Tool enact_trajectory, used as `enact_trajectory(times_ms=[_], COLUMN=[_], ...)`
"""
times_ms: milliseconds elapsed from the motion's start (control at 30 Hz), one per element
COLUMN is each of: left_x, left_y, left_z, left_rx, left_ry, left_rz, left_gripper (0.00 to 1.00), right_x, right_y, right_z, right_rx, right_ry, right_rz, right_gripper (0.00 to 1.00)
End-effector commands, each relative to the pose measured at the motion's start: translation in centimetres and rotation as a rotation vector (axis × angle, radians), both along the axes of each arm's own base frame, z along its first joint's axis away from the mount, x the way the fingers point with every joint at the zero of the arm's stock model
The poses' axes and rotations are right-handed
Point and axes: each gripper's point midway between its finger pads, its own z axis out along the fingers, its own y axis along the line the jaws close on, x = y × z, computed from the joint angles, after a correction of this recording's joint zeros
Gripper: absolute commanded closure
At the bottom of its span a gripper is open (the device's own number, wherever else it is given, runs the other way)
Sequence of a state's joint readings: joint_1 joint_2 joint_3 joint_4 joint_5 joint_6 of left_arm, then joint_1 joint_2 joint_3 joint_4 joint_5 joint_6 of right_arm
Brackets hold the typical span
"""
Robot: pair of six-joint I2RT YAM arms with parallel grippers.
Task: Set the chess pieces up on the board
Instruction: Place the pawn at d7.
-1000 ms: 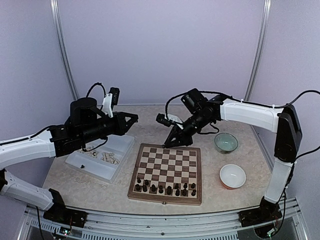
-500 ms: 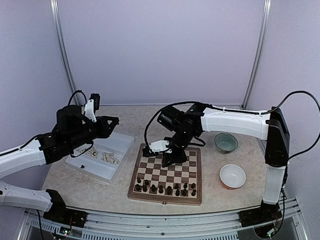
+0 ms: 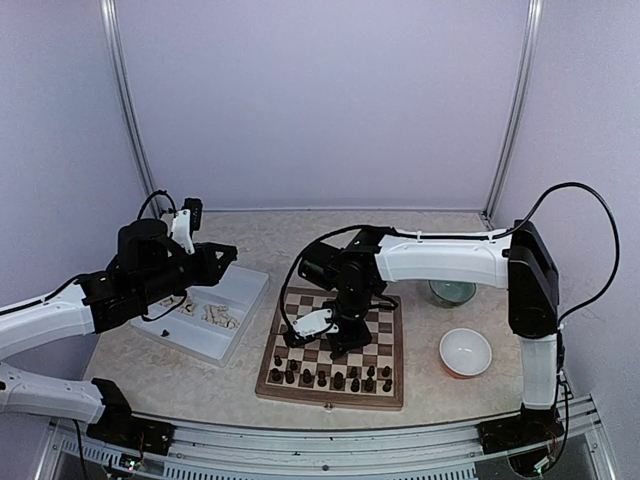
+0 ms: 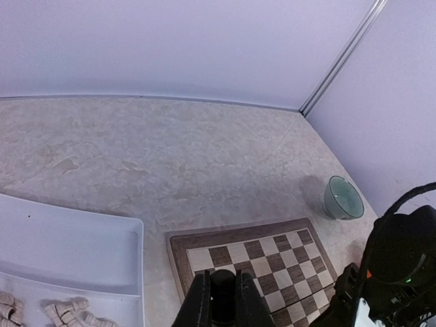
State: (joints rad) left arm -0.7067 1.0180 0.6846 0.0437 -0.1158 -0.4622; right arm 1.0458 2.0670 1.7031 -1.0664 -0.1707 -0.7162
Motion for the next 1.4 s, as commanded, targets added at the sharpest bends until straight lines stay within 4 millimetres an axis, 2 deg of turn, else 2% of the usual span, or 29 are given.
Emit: enact_trajectory(times_ms=[0, 567, 1100, 1367], left_x=[0.0, -0.1, -0.1, -0.1], left_y=[0.4, 0.3, 0.4, 0.4], left_z=[0.3, -0.2, -0.8, -1.0], left_rx=[0.001, -0.001, 0.003, 0.004], left_ry=[-0.019, -0.005, 0.003, 0.008], left_rz=[-0.001, -0.005, -0.006, -0.006], left_gripper=[0.99, 0.99, 0.99, 0.99], right_x=[-1.4, -3.2, -3.4, -3.4], right_y=[-0.6, -0.9, -1.0, -0.7], right_z=[-0.3, -1.6, -2.5, -2.0], right_rx=[-0.042, -0.089, -0.110, -0.091], right_ry=[0.022, 0.072, 0.086, 0.090], right_rz=[0.048, 0.080, 0.081, 0.080], right_gripper=[0.96, 0.95, 0.92, 0.79])
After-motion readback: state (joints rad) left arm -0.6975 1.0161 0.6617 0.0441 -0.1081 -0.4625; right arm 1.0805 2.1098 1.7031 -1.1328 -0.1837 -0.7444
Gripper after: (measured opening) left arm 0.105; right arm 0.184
